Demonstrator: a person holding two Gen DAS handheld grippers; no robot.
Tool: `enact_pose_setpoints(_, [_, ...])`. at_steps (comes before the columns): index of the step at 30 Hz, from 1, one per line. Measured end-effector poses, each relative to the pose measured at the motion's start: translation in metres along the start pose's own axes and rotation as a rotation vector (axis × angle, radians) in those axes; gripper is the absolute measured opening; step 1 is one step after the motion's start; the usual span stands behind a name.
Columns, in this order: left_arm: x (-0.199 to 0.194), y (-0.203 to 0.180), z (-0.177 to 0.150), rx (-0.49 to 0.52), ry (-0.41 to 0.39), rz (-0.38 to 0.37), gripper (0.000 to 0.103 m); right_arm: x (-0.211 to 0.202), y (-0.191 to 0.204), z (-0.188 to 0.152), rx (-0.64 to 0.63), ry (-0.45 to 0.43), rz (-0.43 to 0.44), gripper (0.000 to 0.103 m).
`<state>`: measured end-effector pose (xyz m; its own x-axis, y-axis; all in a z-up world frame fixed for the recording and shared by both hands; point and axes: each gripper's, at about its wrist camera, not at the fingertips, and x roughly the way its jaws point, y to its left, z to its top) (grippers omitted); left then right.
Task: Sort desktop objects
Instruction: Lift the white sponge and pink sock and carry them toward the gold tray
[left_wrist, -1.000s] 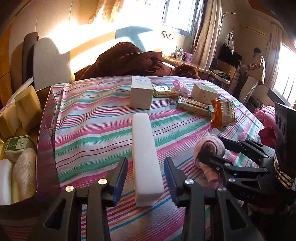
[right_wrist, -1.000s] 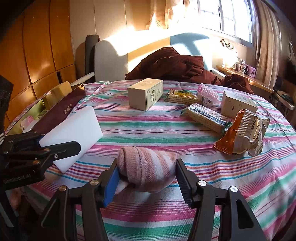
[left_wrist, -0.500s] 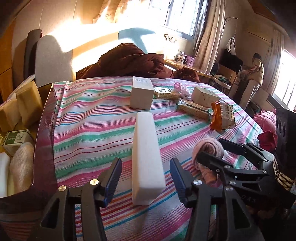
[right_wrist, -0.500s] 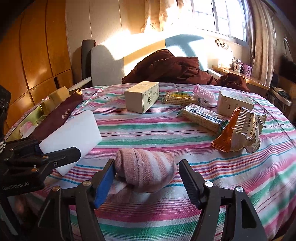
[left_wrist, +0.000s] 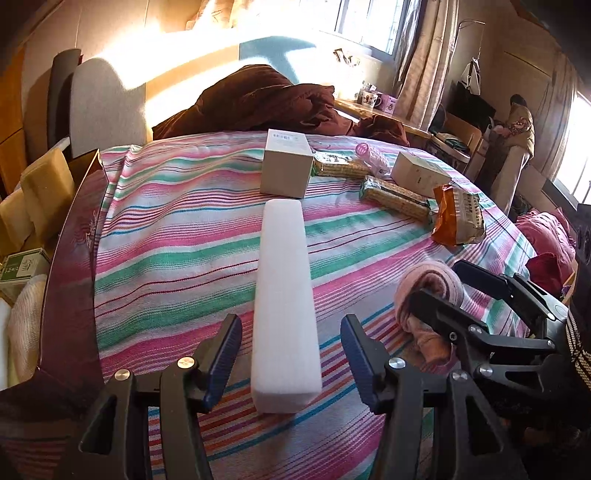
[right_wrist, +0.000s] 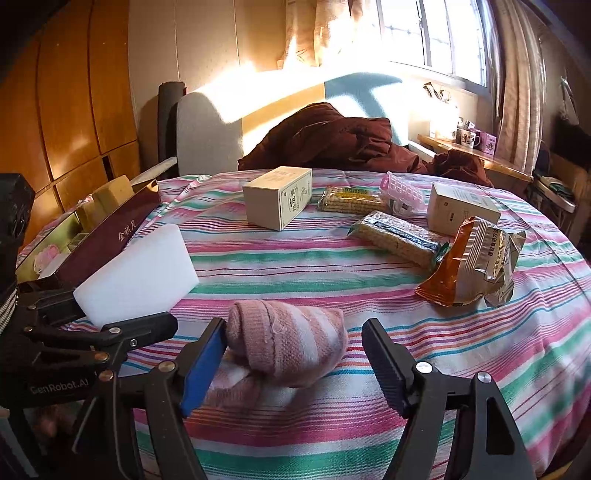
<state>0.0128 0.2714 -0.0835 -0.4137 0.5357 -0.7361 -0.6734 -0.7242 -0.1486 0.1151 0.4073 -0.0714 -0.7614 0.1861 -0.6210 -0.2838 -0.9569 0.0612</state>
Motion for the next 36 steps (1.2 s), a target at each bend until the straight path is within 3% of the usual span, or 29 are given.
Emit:
enact_pose_setpoints(18, [0.0, 0.006, 0.0, -0.041, -0.007, -0.021, 0.062, 0.003, 0.004, -0.002, 0.002, 0.011, -0.009, 0.069])
enact_pose_setpoints(22, [-0.003, 0.006, 0.0, -0.039, -0.02, -0.011, 0.061, 0.001, 0.008, -0.002, -0.021, -0.003, -0.014, 0.062])
enact_pose_setpoints(26, [-0.006, 0.006, 0.0, -0.038, -0.034, 0.0, 0.049, 0.0, 0.011, -0.003, -0.04, -0.012, -0.021, 0.061])
enact_pose_setpoints(30, [-0.004, 0.005, -0.002, -0.029, -0.023, -0.007, 0.029, 0.0, 0.012, -0.003, -0.049, -0.014, -0.027, 0.06])
enact_pose_setpoints(36, [-0.012, 0.005, -0.003, -0.028, -0.044, -0.011, 0.021, -0.001, 0.014, -0.001, -0.056, -0.018, -0.036, 0.057])
